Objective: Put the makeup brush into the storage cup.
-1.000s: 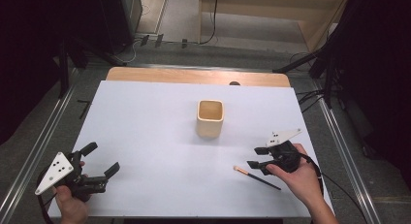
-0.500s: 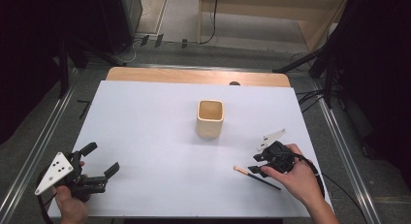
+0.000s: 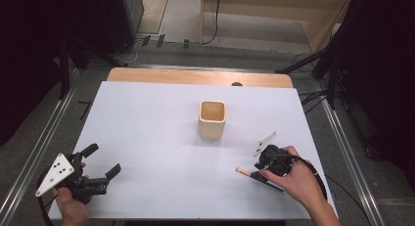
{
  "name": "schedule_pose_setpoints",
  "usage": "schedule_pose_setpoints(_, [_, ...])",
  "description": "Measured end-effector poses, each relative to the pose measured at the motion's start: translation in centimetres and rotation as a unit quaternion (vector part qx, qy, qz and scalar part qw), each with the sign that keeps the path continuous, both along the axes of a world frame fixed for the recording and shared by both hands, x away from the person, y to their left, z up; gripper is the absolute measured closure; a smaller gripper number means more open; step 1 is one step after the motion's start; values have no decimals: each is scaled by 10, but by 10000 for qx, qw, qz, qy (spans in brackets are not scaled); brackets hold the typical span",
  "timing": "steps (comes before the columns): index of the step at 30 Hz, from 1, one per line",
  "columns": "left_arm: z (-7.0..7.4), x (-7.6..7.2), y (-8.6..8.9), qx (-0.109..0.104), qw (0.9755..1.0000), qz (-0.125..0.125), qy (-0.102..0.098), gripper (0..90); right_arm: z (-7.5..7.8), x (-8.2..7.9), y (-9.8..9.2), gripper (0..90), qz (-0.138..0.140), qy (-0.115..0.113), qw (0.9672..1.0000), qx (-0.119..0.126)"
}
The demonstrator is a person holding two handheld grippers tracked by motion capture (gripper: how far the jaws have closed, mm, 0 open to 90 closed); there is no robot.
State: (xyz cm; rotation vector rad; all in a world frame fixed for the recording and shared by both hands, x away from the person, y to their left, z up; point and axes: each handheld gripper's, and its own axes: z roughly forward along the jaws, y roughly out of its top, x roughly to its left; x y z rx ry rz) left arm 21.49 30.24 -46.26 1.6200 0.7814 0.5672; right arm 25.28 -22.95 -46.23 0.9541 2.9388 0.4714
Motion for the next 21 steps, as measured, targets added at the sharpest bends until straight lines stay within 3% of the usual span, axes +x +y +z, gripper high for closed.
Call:
schedule_pose_setpoints(12, [0, 0, 0, -12, 10000, -2, 8, 2, -11, 4, 12, 715, 91, 288, 9982, -513])
schedule_pose_setpoints(21, [0, 0, 0, -30, 10000, 6, 17, 2, -15, 5, 17, 732, 144, 363, 9969, -687])
